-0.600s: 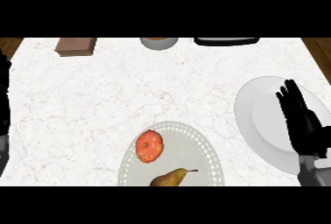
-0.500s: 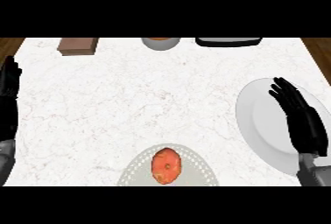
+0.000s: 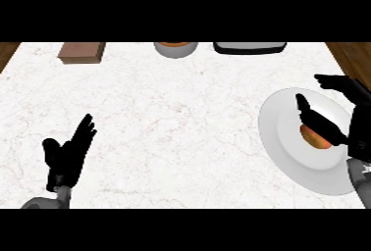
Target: Pick the squash from the placemat and place it in the plate
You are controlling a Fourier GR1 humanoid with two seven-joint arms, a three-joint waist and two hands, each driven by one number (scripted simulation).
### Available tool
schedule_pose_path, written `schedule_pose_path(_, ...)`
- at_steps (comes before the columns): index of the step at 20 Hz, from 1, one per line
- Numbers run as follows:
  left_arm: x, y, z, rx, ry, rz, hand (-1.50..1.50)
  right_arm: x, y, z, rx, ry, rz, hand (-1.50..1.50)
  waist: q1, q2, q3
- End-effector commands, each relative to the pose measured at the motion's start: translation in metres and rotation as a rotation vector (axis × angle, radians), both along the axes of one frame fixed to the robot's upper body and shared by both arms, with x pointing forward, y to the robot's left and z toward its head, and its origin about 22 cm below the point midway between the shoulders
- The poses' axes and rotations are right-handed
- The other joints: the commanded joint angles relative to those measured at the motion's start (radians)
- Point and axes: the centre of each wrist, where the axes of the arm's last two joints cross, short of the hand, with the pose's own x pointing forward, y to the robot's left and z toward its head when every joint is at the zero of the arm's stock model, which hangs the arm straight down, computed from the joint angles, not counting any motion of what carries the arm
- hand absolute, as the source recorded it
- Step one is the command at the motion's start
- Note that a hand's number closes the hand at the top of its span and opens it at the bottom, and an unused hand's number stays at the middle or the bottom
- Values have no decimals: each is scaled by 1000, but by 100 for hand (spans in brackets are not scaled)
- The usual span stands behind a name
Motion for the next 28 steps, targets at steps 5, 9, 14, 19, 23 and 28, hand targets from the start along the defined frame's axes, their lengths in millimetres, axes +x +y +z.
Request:
schedule_pose_path(5,-18,-20,-19,-114,133,-43,0,-58,86,-23,-36,-129,-47,-150,16,-3,11)
schedule_pose_path(9,-15,-30,-13,-127,128,-54,0,-69,96,-15,-156,12,-36,-150,10,-5,9)
schedule_pose_path(14,-8,-37,-7,-124,112,-62,0,-76,100,-19,-407,346,12,-150,20,1,4)
schedule_pose_path(19,-13,-33,-9,-121,120,-73,0,-94,149,3,-492,483,1,-150,40,-1,7)
schedule_pose_path(23,-16,-45,-13,-122,114,-96,0,-91,193,17,-560,579,-79,-150,57,3,10)
schedule_pose_path(28,-5,-46,-9,-127,116,-100,0,-91,252,29,-599,619,-86,-150,56,9,14)
